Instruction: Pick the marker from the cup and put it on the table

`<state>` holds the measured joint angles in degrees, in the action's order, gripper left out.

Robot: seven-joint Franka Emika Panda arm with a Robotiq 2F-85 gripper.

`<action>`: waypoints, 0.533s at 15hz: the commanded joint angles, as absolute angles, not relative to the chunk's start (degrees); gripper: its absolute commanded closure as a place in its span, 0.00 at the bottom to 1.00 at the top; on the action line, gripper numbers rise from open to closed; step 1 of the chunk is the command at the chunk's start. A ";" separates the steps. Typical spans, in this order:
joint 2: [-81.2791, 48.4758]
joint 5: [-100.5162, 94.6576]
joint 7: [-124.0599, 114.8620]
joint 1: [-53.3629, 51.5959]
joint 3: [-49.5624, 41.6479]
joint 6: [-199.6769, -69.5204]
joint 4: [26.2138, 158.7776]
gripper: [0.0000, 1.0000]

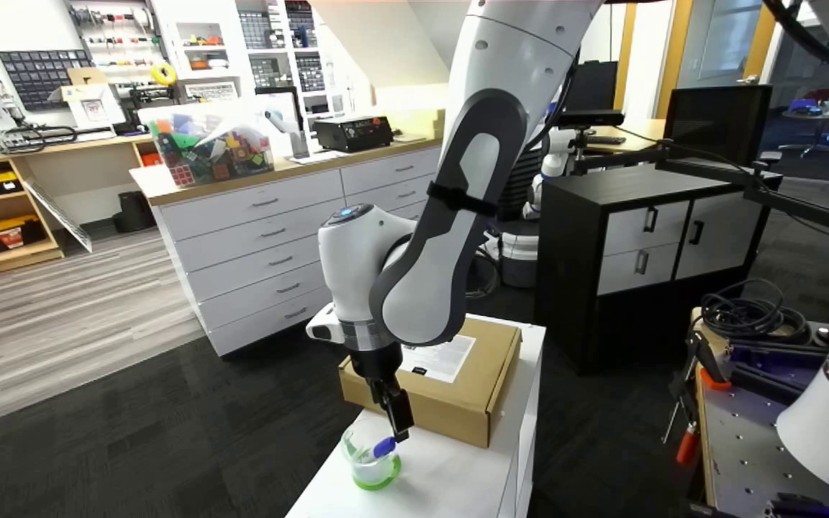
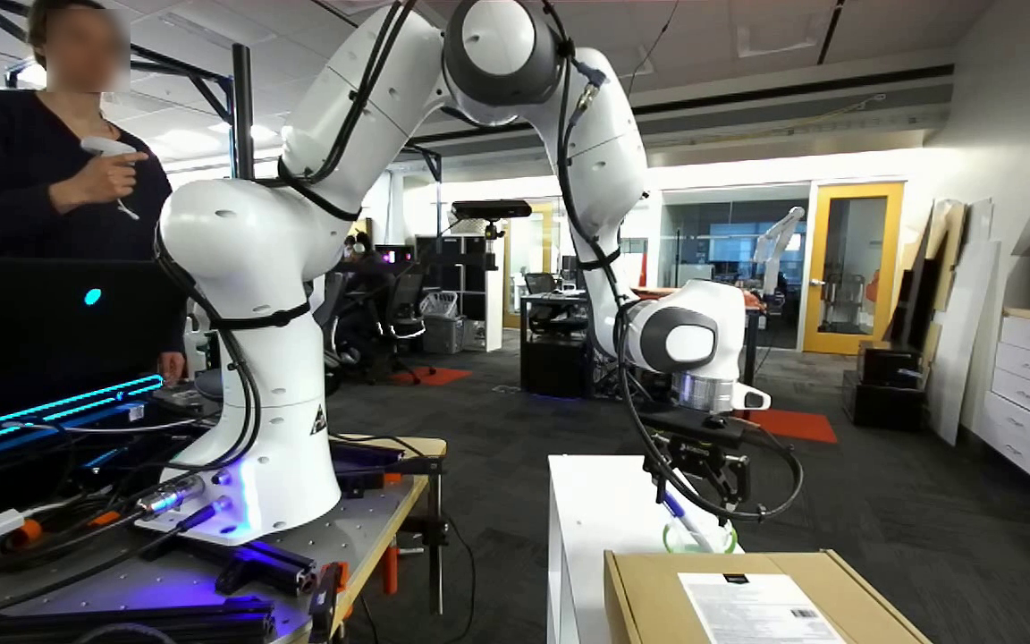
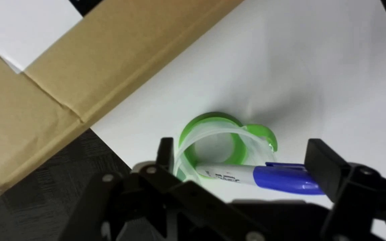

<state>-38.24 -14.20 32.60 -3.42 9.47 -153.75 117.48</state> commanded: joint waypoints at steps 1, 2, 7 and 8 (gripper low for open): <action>-38.71 -14.57 30.47 -4.05 9.52 -151.60 116.23 0.00; -38.85 -14.33 30.43 -3.96 9.71 -151.45 116.27 0.00; -37.81 -13.57 27.69 -4.43 10.24 -148.08 117.47 0.00; -37.36 -13.54 26.97 -4.69 10.30 -147.35 117.69 0.00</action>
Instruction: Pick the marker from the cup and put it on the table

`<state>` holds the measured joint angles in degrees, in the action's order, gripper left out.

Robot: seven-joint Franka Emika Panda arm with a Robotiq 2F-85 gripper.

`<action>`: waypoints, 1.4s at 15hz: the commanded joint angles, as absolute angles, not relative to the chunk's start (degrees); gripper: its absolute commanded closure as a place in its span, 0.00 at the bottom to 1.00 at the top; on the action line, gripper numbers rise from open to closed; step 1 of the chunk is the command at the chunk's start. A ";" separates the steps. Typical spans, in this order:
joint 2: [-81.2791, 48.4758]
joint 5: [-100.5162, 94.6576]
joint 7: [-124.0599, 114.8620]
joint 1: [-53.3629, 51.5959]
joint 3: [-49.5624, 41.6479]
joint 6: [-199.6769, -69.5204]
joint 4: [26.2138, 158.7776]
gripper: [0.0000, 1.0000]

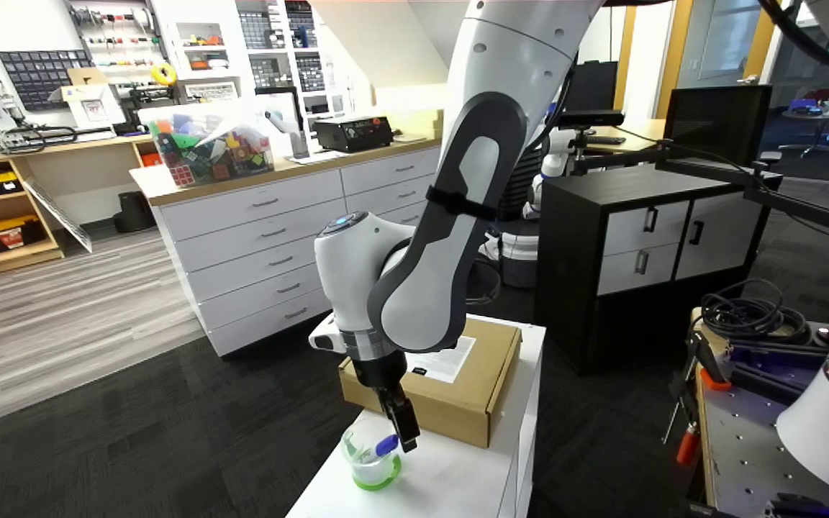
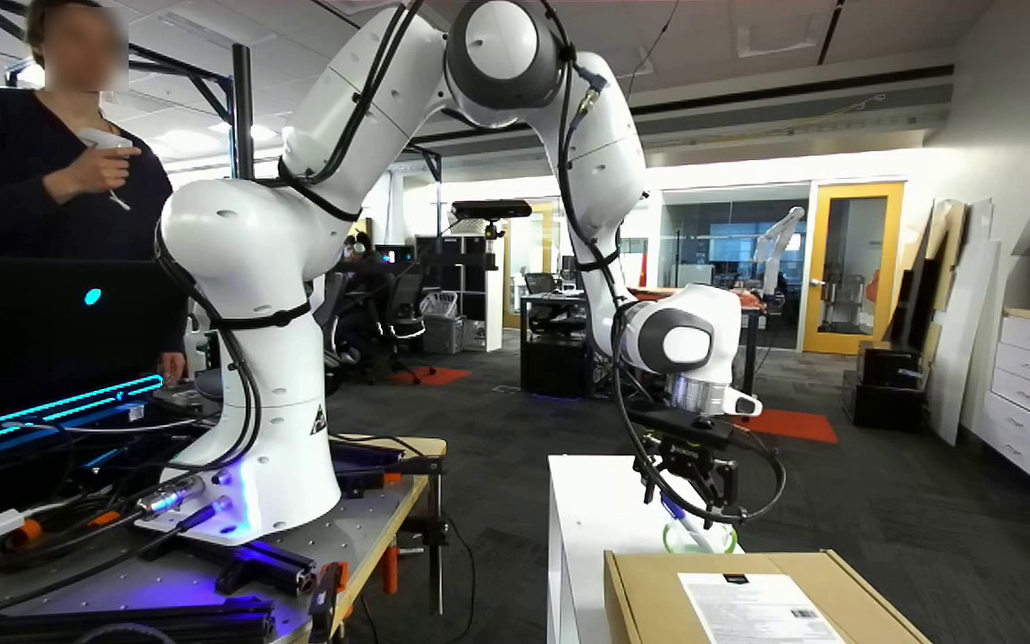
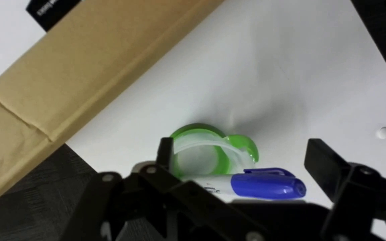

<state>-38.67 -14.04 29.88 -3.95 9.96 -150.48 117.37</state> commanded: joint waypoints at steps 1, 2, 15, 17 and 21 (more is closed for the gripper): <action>-37.09 -13.54 26.57 -4.78 10.53 -147.02 117.79 0.00; -37.10 -13.43 26.54 -4.71 10.88 -146.95 117.69 0.00; -39.44 -11.24 25.81 -4.06 12.42 -145.81 115.93 0.02; -40.33 -10.58 26.46 -3.89 12.91 -146.23 115.52 0.00; -41.82 -10.91 26.34 -4.41 13.11 -146.52 114.26 0.00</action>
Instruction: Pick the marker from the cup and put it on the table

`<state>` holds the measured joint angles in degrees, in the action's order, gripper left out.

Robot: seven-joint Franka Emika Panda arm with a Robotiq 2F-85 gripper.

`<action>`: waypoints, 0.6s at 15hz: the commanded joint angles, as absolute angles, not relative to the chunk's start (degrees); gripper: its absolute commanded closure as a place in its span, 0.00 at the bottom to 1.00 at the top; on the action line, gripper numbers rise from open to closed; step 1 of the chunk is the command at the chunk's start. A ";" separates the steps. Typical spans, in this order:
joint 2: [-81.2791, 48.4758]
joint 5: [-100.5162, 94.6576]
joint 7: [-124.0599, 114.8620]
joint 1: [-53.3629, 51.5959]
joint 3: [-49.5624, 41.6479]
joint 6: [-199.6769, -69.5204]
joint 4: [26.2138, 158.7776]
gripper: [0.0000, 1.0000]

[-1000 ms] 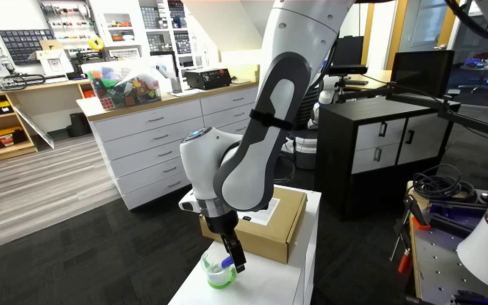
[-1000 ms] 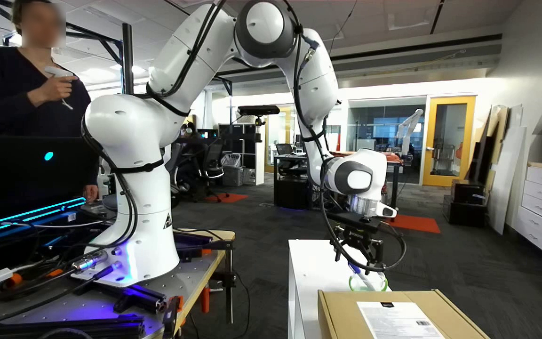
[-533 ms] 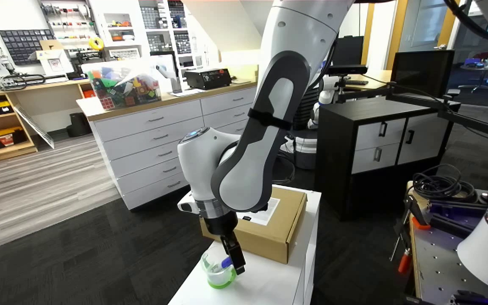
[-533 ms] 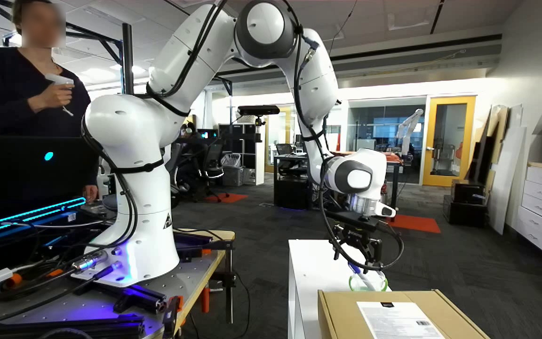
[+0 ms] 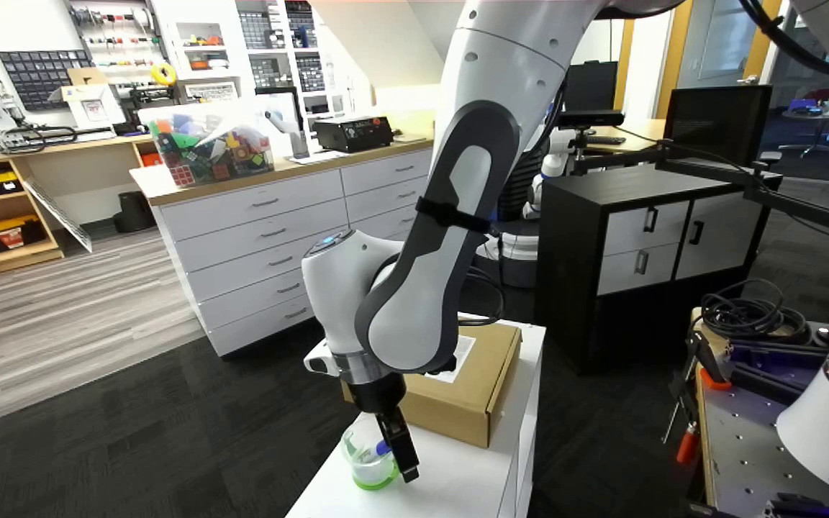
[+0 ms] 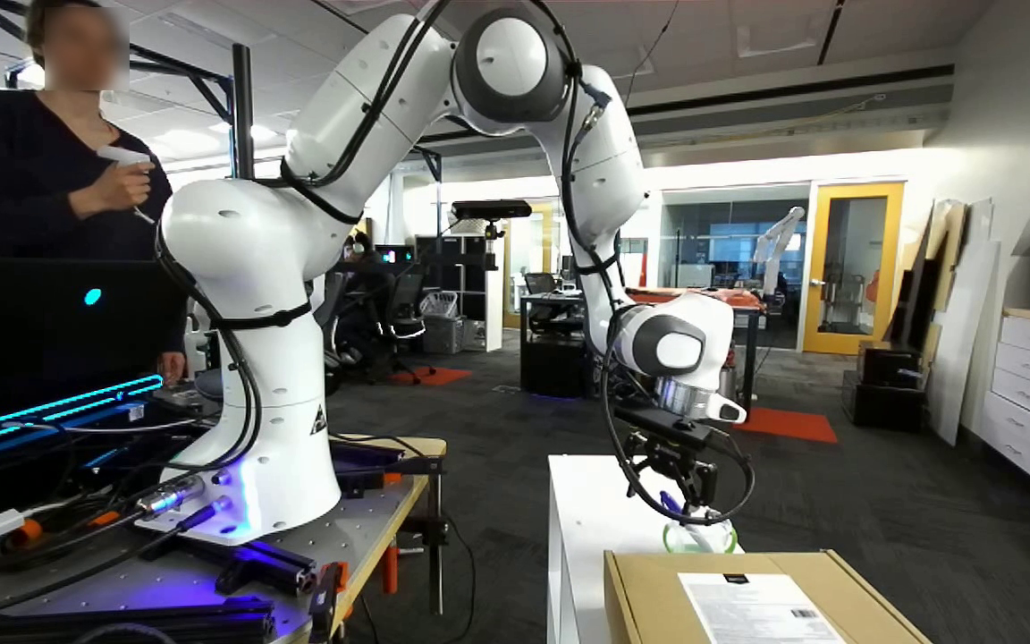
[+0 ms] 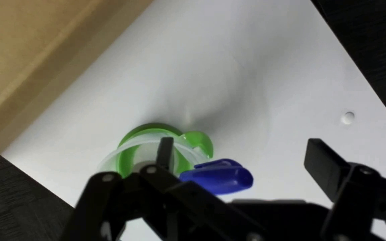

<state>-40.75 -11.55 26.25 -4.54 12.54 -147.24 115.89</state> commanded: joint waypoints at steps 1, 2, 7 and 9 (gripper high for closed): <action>-42.11 -10.93 26.38 -4.38 13.21 -146.54 113.95 0.00; -42.27 -11.05 26.26 -4.43 13.11 -146.51 113.71 0.00; -42.42 -11.47 25.89 -4.67 12.66 -146.61 112.96 0.44; -42.33 -11.63 25.87 -4.73 12.50 -146.67 112.87 0.57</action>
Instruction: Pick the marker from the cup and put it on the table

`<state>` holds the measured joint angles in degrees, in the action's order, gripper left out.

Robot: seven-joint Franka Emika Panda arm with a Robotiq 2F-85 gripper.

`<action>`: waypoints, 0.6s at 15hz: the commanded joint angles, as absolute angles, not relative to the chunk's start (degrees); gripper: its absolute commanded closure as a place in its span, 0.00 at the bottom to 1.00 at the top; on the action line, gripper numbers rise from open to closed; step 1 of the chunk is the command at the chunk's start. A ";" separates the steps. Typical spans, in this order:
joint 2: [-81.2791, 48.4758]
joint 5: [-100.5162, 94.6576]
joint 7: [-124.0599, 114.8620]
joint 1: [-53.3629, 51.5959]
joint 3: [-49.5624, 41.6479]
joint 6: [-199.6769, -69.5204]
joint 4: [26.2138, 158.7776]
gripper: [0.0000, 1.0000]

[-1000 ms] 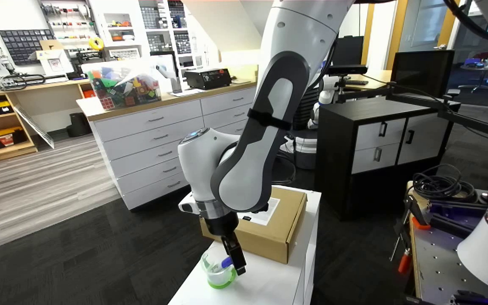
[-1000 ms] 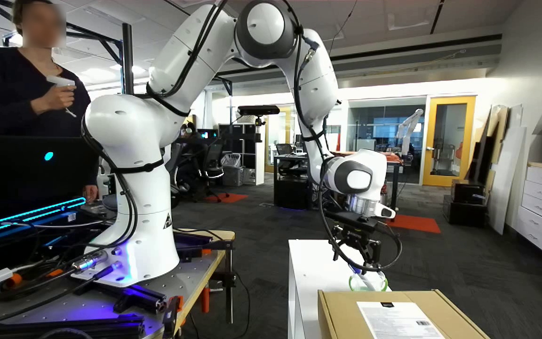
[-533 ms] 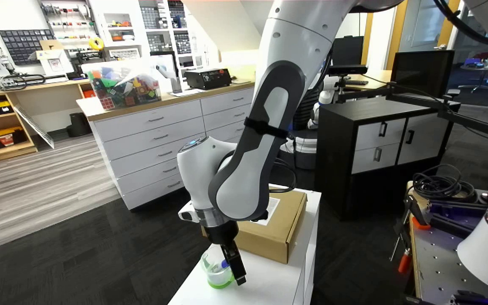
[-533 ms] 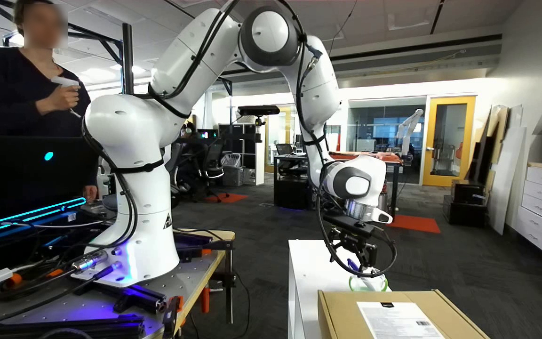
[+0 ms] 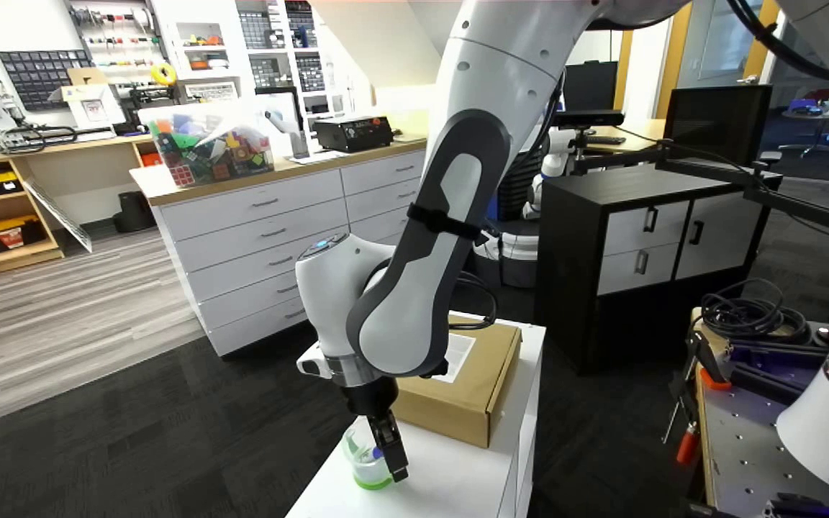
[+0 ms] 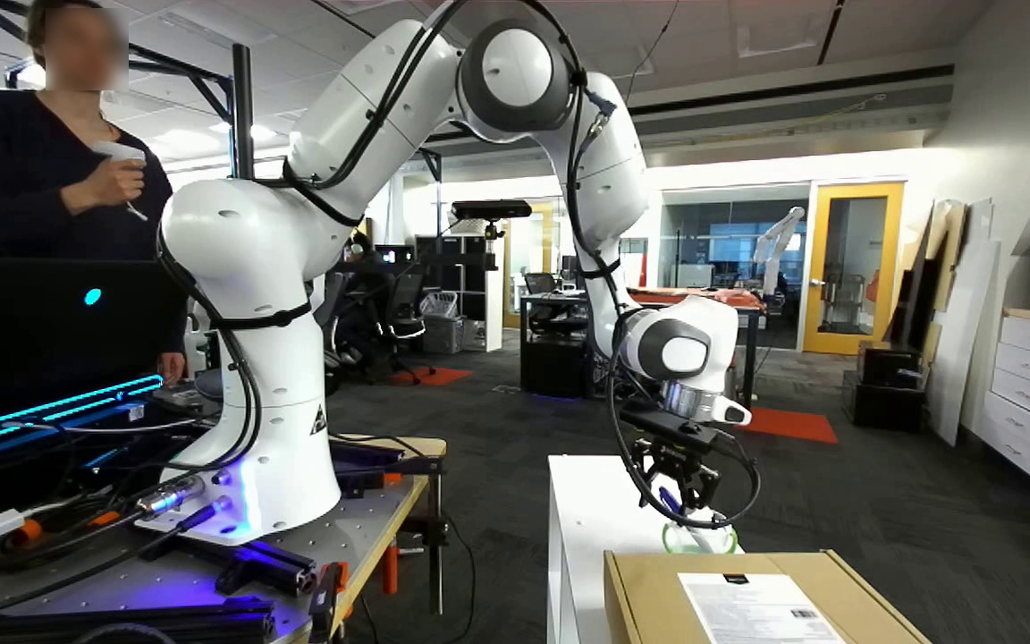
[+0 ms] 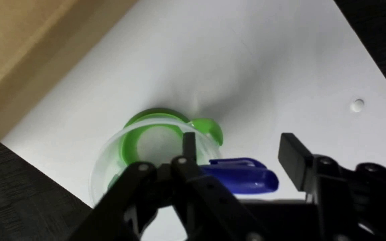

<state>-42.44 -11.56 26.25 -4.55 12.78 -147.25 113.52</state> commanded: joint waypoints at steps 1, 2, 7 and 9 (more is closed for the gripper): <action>-42.28 -11.71 25.81 -4.79 12.39 -146.61 112.78 0.63; -42.26 -11.83 25.72 -4.89 12.24 -146.61 112.68 0.70; -42.18 -11.90 25.59 -4.97 11.94 -146.33 112.03 0.41; -42.09 -11.85 25.62 -4.99 12.00 -146.13 111.66 0.30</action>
<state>-42.45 -11.63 26.25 -4.55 12.37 -147.25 112.42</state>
